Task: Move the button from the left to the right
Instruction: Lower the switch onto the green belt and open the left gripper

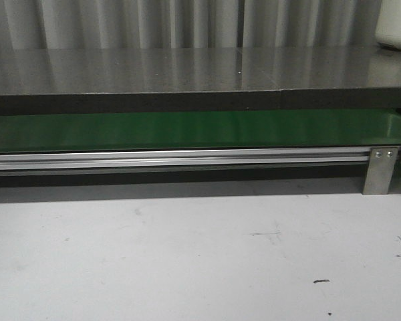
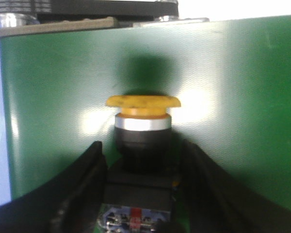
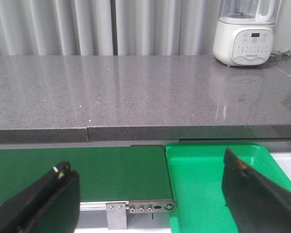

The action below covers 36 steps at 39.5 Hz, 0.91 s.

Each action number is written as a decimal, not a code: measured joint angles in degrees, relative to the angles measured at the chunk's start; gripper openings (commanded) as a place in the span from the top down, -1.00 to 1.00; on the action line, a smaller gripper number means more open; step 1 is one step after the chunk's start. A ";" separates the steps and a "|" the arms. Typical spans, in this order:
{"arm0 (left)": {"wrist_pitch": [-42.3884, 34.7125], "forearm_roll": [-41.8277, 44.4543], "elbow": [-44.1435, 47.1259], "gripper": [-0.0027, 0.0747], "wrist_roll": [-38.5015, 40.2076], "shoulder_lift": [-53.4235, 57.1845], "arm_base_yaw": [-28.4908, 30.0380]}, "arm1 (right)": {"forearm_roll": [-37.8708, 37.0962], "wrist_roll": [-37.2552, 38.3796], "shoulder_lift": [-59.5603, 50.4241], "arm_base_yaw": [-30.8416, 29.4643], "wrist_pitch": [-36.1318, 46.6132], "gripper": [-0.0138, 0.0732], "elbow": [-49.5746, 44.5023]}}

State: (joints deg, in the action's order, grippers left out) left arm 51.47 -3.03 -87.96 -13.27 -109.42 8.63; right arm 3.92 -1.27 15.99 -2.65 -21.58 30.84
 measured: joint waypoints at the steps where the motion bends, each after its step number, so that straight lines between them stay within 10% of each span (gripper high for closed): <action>1: 0.00 -0.17 0.00 -0.49 0.00 0.00 0.00 | 0.00 0.00 0.00 0.00 0.00 -0.73 0.00; 17: 3.67 -0.47 -5.16 -0.65 -0.11 2.18 -2.10 | 0.00 0.00 0.00 0.00 0.00 -0.73 0.00; 36: 13.69 -0.56 -6.57 0.92 -0.11 5.85 -2.39 | 0.00 0.00 0.00 0.00 0.00 -0.73 0.00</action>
State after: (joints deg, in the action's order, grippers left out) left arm 65.16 -3.59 -94.53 -13.38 -103.57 6.23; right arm 3.92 -1.27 15.99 -2.65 -21.58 30.84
